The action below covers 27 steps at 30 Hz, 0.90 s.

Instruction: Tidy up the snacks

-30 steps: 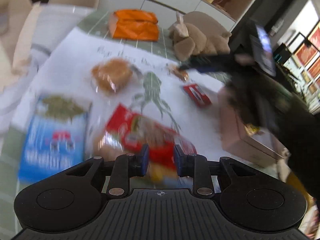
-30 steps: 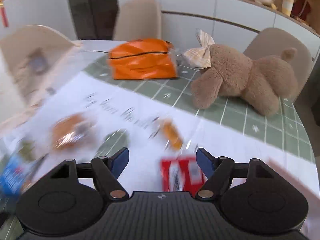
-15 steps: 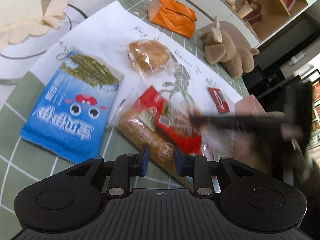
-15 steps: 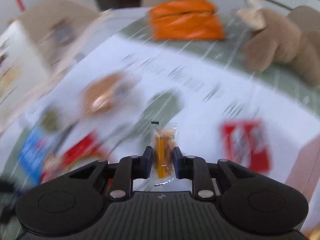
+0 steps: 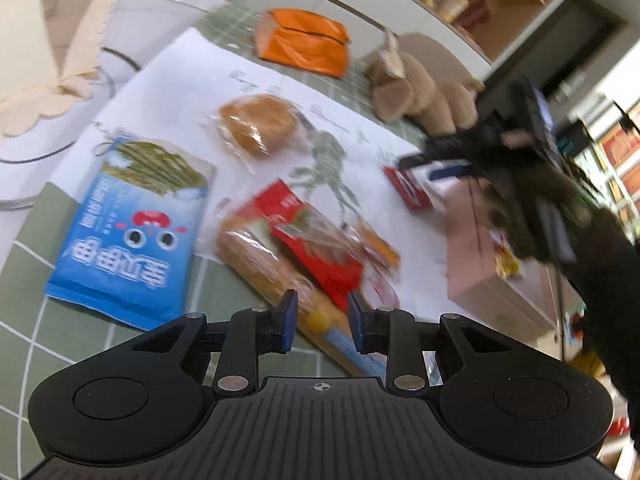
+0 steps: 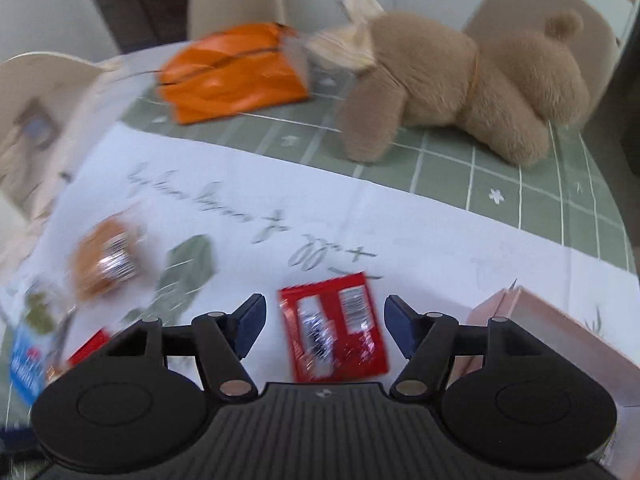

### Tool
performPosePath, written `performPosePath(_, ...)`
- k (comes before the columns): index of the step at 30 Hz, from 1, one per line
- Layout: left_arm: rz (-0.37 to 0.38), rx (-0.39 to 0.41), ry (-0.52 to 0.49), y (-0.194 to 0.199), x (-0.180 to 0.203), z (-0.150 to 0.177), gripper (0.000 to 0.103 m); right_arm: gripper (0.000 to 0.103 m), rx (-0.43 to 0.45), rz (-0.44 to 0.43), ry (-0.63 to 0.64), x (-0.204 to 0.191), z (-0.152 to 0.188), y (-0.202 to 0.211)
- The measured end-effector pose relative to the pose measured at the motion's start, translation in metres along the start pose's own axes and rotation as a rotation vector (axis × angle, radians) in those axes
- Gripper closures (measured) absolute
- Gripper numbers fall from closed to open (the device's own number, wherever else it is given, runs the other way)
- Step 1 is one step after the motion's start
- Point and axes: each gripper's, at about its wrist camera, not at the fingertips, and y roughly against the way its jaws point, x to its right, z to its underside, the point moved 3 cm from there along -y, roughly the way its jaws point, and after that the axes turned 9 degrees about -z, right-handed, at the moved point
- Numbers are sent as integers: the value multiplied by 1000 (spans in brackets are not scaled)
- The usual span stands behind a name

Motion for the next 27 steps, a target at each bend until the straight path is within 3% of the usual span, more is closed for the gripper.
performPosePath(6, -1, -35, -71, -7, 16, 12, 73, 41, -55, 50, 72, -13, 8, -27)
performPosePath(11, -21, -39, -56, -10, 17, 14, 73, 43, -98, -25, 120, -47, 31, -20)
performPosePath(16, -54, -28, -26, -6, 12, 13, 71, 46, -104, -146, 206, -99, 83, 1)
performPosePath(22, -71, 7, 16, 4, 2, 7, 69, 47, -86, -220, 190, -118, 142, 25)
performPosePath(24, -48, 1, 2, 4, 8, 6, 69, 47, -76, -225, 198, -117, 159, 33)
performPosePath(27, -28, -34, -64, -7, 27, 9, 69, 47, -42, -149, 252, -112, 187, 48)
